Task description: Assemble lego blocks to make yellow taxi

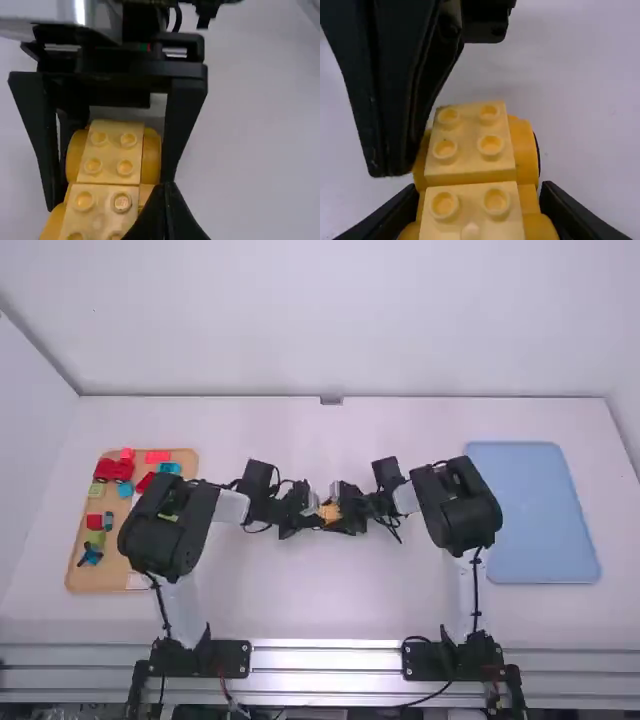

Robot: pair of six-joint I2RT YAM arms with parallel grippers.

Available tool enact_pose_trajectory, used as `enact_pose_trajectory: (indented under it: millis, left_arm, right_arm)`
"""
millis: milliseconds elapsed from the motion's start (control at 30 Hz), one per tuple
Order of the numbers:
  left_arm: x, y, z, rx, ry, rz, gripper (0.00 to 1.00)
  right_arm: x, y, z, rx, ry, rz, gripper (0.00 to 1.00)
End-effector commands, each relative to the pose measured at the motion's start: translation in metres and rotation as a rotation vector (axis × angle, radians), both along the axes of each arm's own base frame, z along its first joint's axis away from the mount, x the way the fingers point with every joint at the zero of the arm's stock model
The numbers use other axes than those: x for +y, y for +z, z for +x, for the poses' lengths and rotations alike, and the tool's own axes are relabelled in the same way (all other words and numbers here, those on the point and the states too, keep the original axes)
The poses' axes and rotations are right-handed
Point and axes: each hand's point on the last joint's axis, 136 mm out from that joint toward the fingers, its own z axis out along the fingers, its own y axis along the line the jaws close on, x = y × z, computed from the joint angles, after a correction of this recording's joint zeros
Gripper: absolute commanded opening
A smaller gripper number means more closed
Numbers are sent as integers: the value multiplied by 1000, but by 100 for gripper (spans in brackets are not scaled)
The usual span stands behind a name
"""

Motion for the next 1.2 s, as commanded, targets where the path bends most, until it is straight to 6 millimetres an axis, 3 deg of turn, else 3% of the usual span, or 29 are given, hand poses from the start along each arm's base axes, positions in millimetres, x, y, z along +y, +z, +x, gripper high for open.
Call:
enact_pose_trajectory:
  millis: [0,100,200,433,700,800,1000,1167]
  left_arm:
    - [0,36,6,-29,-32,-111,2]
    - [3,42,13,-56,-23,-90,2]
    - [3,33,20,-67,7,-23,2]
    - [2,-9,17,-34,38,157,2]
    - [5,-29,9,19,36,176,2]
    - [8,-45,7,40,43,216,2]
    - [17,-42,16,37,74,212,2]
    - [18,-22,24,34,80,195,2]
  right_arm:
    - [-12,-28,-6,65,-54,-109,55]
    - [-12,-28,-6,65,-54,-109,55]
    - [-12,-28,-6,65,-54,-109,55]
    - [-12,-28,-6,65,-55,-109,55]
    - [-12,-28,-6,64,-54,-108,56]
    - [-12,-28,-6,65,-54,-109,56]
    - [-12,-29,-6,64,-55,-110,56]
    - [-12,-29,-6,63,-56,-111,56]
